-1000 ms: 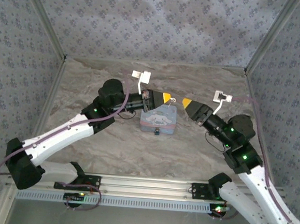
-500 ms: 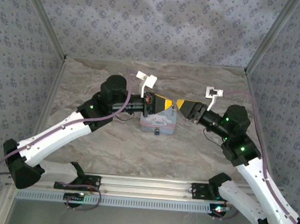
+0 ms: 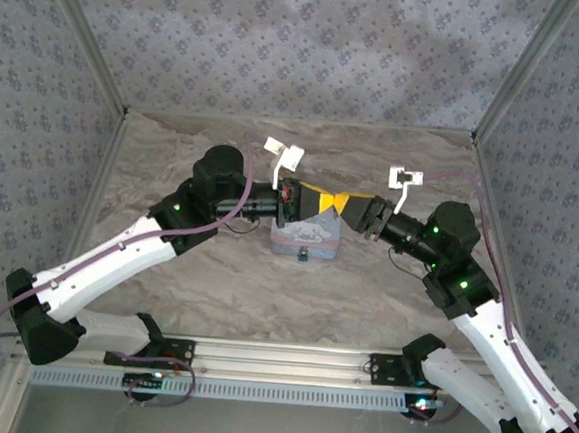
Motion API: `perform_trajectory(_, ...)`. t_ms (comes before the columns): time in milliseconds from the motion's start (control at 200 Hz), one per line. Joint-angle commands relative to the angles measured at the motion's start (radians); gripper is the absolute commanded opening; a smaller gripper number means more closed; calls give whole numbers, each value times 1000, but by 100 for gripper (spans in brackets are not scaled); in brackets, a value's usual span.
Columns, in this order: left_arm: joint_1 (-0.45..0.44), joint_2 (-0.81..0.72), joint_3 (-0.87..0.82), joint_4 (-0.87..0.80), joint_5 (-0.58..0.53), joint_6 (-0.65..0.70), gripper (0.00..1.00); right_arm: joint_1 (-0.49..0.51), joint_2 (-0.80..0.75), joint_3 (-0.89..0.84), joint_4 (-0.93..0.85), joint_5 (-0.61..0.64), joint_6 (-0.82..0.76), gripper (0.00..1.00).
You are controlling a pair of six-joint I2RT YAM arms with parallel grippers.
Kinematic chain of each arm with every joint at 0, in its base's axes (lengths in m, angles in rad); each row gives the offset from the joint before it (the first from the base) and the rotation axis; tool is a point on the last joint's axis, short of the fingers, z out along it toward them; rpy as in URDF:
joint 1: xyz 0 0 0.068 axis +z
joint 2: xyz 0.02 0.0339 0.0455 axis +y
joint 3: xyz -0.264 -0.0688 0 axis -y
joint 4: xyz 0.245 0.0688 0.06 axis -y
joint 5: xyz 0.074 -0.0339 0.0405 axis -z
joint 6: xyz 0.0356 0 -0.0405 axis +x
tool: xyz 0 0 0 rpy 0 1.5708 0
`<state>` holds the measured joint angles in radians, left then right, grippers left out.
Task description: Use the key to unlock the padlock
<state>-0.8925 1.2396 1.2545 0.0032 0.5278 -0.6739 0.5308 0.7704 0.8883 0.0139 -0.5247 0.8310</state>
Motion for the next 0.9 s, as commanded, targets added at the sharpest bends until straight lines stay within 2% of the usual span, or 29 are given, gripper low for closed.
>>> perform_trajectory(0, 8, -16, -17, 61, -9, -17, 0, 11, -25, -14, 75, -65, 24, 42)
perform_trajectory(350, 24, -25, -38, 79, -26, -38, 0, 20, -36, -27, 112, -90, 40, 46)
perform_trajectory(500, 28, -24, -42, 84, -28, -41, 0, 20, -40, -32, 107, -86, 37, 40)
perform_trajectory(685, 29, -28, -42, 92, -25, -46, 0, 24, -31, -29, 70, -66, 18, 42)
perform_trajectory(755, 29, -27, -43, 96, -23, -51, 0, 26, -29, -26, 68, -66, 13, 36)
perform_trajectory(894, 30, -23, -46, 107, -21, -59, 0, 28, -18, -20, 55, -67, 7, 34)
